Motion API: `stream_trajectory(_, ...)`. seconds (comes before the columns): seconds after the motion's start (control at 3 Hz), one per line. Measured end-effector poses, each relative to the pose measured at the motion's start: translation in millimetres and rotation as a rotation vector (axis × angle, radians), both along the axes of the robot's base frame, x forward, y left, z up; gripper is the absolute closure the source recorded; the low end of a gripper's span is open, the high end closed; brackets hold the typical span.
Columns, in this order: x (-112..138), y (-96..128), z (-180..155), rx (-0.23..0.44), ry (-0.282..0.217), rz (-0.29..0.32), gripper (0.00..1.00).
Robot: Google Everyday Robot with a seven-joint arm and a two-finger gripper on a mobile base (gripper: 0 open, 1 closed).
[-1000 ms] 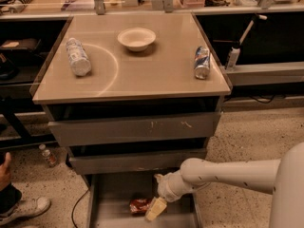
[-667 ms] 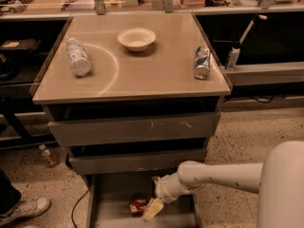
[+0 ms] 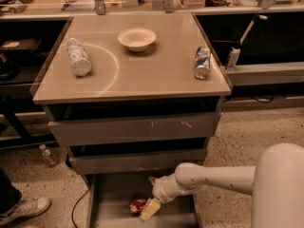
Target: Pick coke can from bottom drawer and place on counter
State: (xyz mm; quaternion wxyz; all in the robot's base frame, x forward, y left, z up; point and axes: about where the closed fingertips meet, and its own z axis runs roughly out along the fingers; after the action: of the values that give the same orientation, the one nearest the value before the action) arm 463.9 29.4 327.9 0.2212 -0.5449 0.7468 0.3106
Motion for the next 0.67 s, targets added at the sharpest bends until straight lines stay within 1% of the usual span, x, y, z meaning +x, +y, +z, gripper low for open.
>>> stream_trajectory(0.33,15.4,23.0,-31.4,0.055,-0.031,0.028,0.0)
stream_trajectory(0.67,22.2,41.4,-69.0,0.099,-0.02,0.032,0.0)
